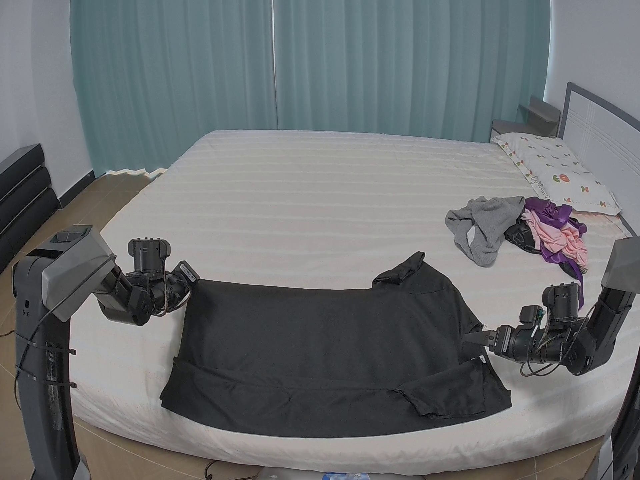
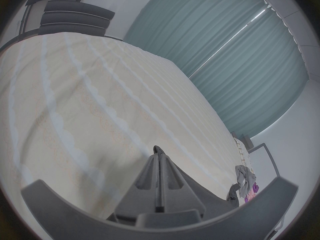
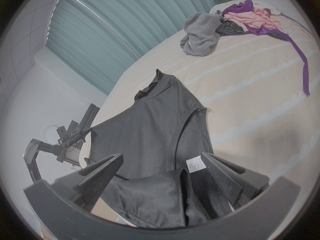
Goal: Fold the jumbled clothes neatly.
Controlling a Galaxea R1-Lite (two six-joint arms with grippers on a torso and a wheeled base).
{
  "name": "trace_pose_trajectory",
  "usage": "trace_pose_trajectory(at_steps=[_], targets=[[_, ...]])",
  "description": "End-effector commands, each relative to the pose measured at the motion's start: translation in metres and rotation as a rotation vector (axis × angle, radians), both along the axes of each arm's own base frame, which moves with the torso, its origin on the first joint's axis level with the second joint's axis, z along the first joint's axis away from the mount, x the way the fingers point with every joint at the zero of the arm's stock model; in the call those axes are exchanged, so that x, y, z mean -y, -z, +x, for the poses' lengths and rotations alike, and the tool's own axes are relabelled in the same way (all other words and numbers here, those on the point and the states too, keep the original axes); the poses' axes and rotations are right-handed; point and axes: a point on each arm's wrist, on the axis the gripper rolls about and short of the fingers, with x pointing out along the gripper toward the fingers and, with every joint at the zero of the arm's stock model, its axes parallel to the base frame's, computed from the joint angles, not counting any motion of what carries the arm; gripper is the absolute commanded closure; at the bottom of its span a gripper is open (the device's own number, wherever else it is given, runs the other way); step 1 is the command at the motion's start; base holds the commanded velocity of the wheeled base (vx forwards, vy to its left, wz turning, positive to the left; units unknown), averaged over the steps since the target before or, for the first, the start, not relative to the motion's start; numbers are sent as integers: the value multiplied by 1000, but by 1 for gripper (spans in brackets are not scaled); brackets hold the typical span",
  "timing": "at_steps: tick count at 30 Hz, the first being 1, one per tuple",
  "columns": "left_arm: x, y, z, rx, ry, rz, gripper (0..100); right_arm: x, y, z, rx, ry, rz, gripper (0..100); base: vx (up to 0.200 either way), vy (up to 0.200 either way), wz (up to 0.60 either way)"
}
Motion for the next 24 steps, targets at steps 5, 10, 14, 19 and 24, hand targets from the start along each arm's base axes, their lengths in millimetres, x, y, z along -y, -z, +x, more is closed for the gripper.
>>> trace_pose_trajectory(at_steps=[5, 10, 14, 19, 24], targets=[[-2, 1, -3, -13, -13, -18, 100, -8, -11, 26, 86, 36, -56, 0, 0, 0, 0], [1, 3, -4, -22, -12, -25, 100, -20, -6, 58, 109, 38, -85, 0, 0, 0, 0], [1, 5, -5, -28, -13, -27, 100, -32, 1, 85, 102, 49, -115, 0, 0, 0, 0], [-1, 6, -7, -34, -14, -29, 100, -45, 13, 121, 83, 61, -152, 0, 0, 0, 0], [0, 9, -9, -47, -13, -29, 100, -52, 24, 147, 75, 63, -161, 0, 0, 0, 0]])
